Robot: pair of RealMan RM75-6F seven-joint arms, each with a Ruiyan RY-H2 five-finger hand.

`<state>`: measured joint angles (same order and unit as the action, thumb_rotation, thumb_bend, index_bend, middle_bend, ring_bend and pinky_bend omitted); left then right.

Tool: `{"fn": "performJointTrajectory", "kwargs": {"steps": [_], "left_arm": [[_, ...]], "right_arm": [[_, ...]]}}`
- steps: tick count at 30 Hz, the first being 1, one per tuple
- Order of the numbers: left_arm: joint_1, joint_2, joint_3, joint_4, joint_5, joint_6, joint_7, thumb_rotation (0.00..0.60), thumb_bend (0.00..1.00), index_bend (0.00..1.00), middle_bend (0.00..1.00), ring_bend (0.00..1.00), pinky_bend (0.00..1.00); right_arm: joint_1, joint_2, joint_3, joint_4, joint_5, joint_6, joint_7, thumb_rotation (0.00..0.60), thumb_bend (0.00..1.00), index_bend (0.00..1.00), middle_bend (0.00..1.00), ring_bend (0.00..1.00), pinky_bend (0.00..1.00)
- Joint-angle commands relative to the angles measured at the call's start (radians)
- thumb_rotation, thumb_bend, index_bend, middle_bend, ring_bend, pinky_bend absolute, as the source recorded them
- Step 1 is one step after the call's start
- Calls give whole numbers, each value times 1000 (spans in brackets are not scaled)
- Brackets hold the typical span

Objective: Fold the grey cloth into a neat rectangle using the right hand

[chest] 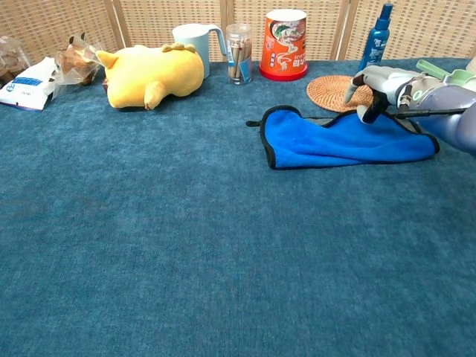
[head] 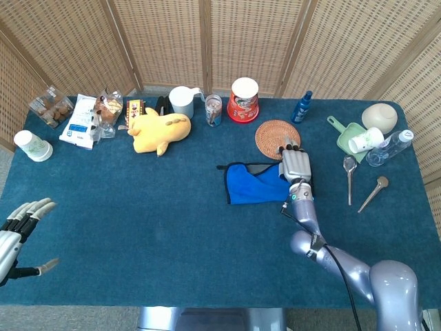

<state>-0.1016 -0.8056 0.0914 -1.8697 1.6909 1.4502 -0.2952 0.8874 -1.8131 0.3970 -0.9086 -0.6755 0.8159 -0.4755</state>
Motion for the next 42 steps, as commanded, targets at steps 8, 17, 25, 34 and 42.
{"fn": "performJointTrajectory", "kwargs": {"steps": [8,17,25,34,42], "left_arm": [[0,0,0,0,1,-1,0,600,237,67,0,0,62],[1,0,-1,-2,1,1,0,600,238,67,0,0,62],[2,1,-1,-1,2,3,-2,600,237,67,0,0,62],[3,2,-1,-1,3,5,-3,600,236,67,0,0,62],[5,3,-1,-1,6,9,-4,600,237,67,0,0,62]], "right_arm": [[0,19,-7,-24,12,-4,-6,600,453,324,0,0,239],[0,13,-13,-16,-2,5,15,600,453,381,0,0,239],[-3,2,-24,6,-28,2,41,600,454,485,0,0,234],[-3,23,-35,-21,-24,-19,26,600,413,280,0,0,187],[-6,19,-37,-19,-43,-8,51,600,408,406,0,0,188]]}}
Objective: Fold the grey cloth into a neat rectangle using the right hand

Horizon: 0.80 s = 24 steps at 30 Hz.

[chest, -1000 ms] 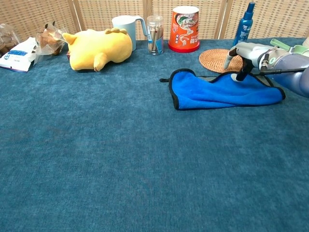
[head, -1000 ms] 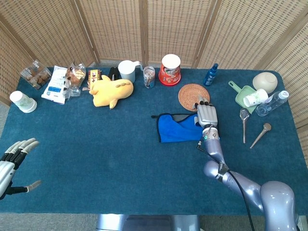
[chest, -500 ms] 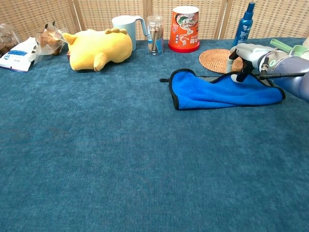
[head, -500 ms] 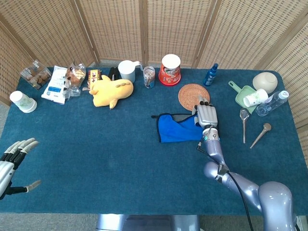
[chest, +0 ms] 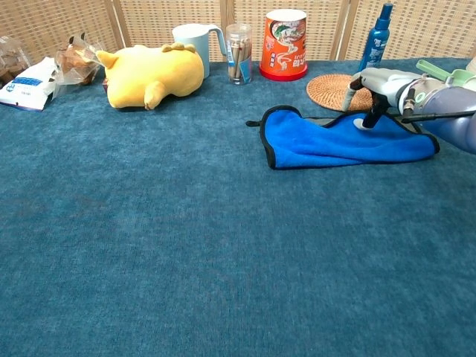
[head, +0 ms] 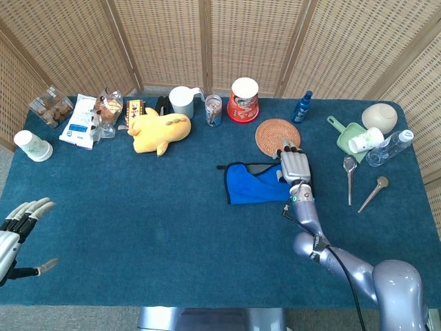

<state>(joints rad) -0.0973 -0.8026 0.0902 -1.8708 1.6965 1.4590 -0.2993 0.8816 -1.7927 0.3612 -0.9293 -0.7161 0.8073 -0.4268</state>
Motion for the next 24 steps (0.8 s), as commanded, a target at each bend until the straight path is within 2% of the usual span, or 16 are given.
{"fn": "performJointTrajectory", "kwargs": {"steps": [1,14,24], "left_arm": [[1,0,0,0,1,1,0,600,237,67,0,0,62],[2,1,0,0,1,4,-2,600,237,67,0,0,62],[2,1,0,0,2,4,-3,600,237,67,0,0,62]], "right_arm": [[-1,-2,-2,4,-4,0,4,600,408,430,0,0,188],[0,-12,-2,15,-14,2,20,600,405,537,0,0,187],[-2,-31,12,48,-36,31,55,600,366,633,0,0,187]]}}
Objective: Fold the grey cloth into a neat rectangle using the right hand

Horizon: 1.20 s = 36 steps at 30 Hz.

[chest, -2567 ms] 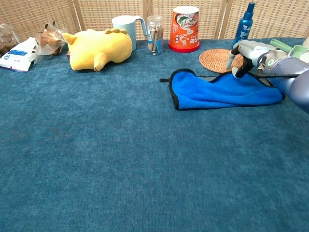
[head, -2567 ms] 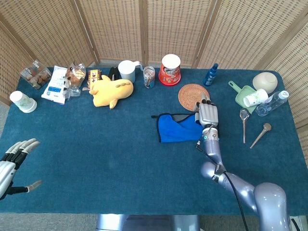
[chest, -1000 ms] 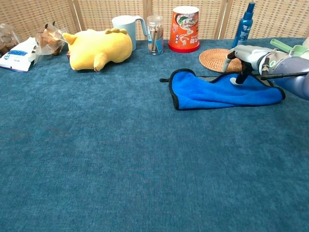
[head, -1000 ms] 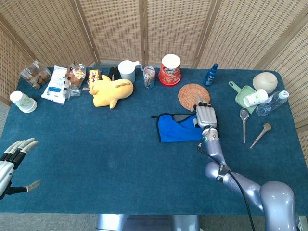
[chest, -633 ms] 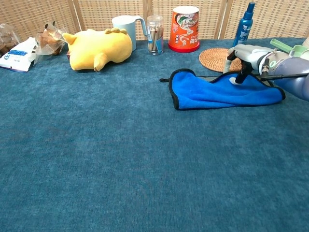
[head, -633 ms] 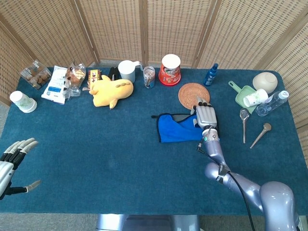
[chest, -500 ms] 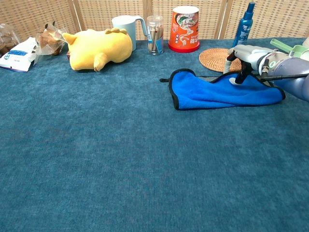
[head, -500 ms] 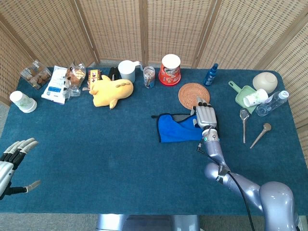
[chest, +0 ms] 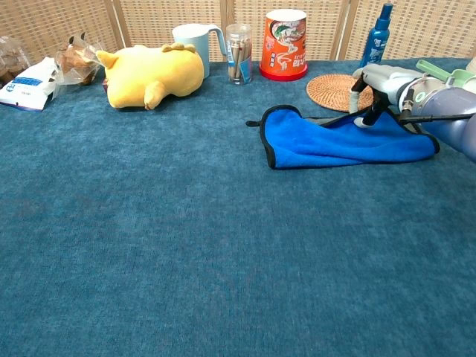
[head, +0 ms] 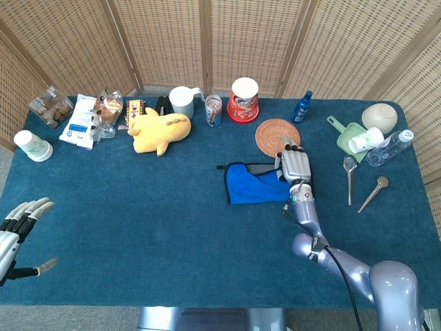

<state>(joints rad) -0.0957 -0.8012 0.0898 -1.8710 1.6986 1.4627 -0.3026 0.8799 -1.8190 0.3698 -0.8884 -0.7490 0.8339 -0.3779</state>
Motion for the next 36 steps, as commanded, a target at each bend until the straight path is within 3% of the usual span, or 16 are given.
{"fn": "performJointTrajectory", "kwargs": {"steps": [1,17,20,23,27,29,33,36], "left_arm": [[0,0,0,0,0,0,1,600,237,67,0,0,62],[0,-1,0,-3,1,-2,8,600,238,67,0,0,62],[1,-1,0,-3,1,-1,8,600,237,67,0,0,62],[1,-1,1,-3,1,-1,8,600,238,67,0,0,62],[1,-1,1,-3,1,0,8,600,237,67,0,0,62],[2,-1,0,-3,1,1,7,600,238,67,0,0,62],[2,-1,1,-3,3,2,8,600,237,67,0,0,62],[3,-1,1,-3,4,4,7,600,238,67,0,0,62]], "right_arm": [[0,-8,7,12,-5,9,10,600,364,637,0,0,188],[0,-32,45,72,-22,54,33,600,356,694,0,0,196],[-2,-33,48,76,-14,50,26,600,374,668,0,0,196],[-4,-34,53,78,-3,47,18,600,380,548,0,0,196],[-9,-30,58,72,14,37,3,600,381,136,0,0,196],[-11,-26,59,66,12,37,3,600,347,14,0,0,197],[-13,-25,60,61,1,50,7,600,275,0,0,0,196],[-12,-29,52,66,-8,68,-15,600,158,0,0,0,198]]}}
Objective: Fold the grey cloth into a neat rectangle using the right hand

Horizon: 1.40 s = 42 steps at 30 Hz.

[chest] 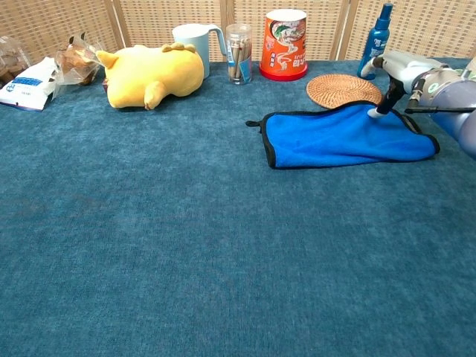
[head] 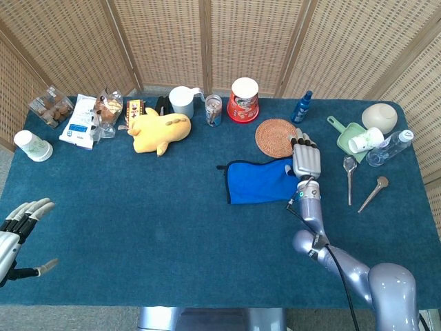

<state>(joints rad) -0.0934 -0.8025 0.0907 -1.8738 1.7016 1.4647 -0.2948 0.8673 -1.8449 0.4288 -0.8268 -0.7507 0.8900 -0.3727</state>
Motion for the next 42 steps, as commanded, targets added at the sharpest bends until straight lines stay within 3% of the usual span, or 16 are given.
{"fn": "performJointTrajectory", "kwargs": {"steps": [1,9,15,19,30,42], "left_arm": [[1,1,0,0,2,3,-1,600,238,67,0,0,61],[2,2,0,1,3,5,-5,600,236,67,0,0,62],[2,1,3,1,8,4,-4,600,237,67,0,0,62],[4,4,2,1,10,12,-9,600,238,67,0,0,62],[0,3,8,2,27,5,-10,600,237,67,0,0,62],[7,3,16,-3,46,20,-4,600,236,67,0,0,61]], "right_arm": [[1,-5,-7,5,-8,16,-24,600,122,0,0,0,199],[-4,-3,2,-19,-18,26,-6,600,133,0,0,0,201],[-18,15,5,-74,-87,70,70,600,133,0,0,0,206],[-33,32,4,-109,-96,79,84,600,191,0,0,0,208],[-134,154,-64,-299,-145,111,88,600,241,0,0,0,209],[-178,198,-113,-334,-154,104,77,600,241,0,0,0,209]]}}
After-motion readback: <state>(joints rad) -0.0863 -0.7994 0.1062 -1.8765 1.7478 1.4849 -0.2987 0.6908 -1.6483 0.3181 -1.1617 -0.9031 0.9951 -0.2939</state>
